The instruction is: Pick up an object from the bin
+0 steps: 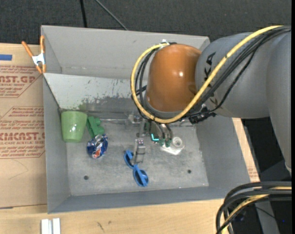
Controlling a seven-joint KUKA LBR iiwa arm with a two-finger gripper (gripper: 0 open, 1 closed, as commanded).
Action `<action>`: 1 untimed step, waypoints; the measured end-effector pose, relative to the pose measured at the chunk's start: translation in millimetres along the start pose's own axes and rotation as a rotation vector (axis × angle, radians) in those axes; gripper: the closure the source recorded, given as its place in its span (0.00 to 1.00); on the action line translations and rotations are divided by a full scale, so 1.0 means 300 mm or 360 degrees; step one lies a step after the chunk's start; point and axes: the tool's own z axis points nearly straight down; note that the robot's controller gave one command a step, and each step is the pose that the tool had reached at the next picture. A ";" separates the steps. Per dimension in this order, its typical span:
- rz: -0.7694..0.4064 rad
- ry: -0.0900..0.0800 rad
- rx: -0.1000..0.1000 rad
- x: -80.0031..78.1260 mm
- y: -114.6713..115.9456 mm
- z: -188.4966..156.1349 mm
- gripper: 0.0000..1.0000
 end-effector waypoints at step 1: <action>0.0040 -0.0001 0.0000 -0.032 0.114 0.383 0.00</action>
Offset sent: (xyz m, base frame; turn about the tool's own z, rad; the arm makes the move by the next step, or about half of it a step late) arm 0.0109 0.0326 -0.1097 0.0271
